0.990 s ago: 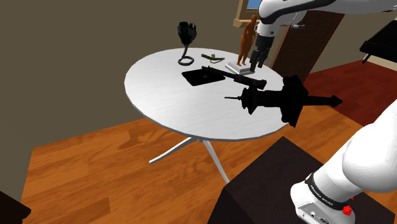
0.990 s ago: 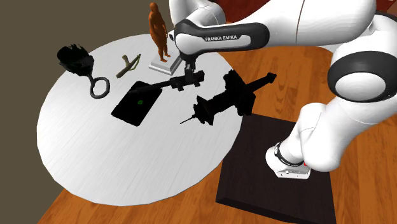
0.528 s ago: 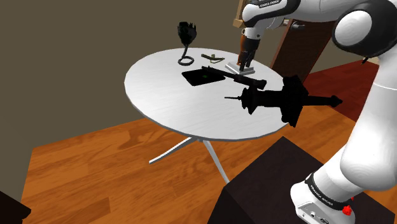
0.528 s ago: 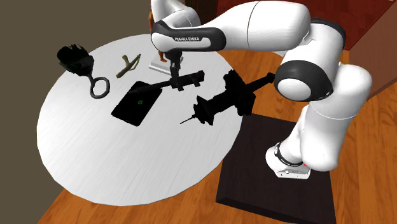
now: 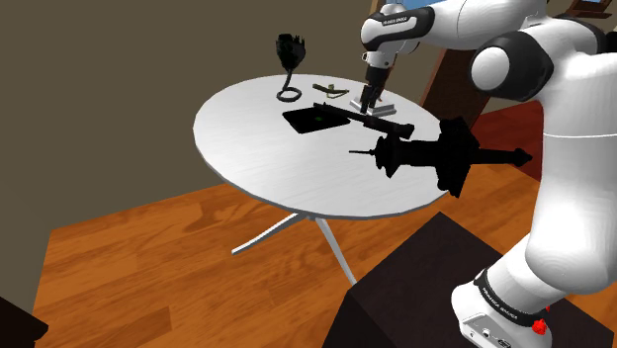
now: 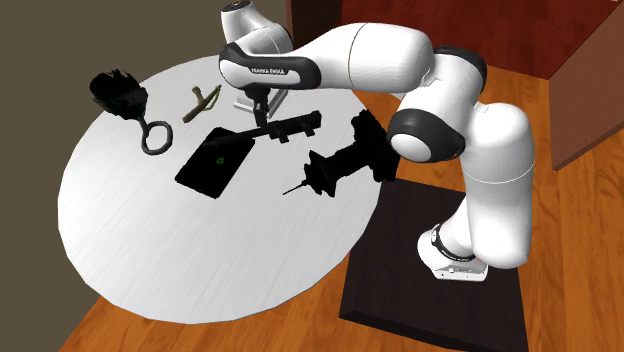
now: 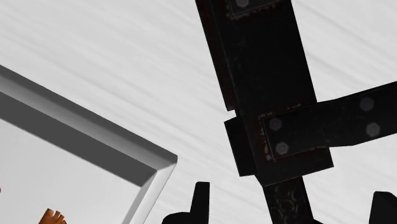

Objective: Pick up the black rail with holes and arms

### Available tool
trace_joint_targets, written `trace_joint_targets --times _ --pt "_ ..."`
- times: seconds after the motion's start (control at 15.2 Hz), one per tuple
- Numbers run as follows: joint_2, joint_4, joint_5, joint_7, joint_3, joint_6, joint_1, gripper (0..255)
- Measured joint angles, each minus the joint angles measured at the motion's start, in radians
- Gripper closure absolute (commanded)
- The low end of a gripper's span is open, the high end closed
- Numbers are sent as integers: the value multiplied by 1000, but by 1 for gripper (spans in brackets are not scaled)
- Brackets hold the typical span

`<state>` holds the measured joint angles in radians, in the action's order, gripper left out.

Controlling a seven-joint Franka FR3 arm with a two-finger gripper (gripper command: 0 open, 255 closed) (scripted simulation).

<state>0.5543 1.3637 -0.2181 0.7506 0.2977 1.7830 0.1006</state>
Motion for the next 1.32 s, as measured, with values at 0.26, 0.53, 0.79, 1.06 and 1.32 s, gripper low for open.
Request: trace_joint_targets --times 0.26,0.53,0.79,1.06,1.32 --pt "11 36 -5 3 -4 45 -4 0" --pt "14 36 -6 6 -4 51 -2 255" --pt "14 37 -6 6 -4 52 -3 255" --pt "13 34 -6 5 -4 48 -3 255" --pt "0 7 -1 2 -1 7 -1 255"
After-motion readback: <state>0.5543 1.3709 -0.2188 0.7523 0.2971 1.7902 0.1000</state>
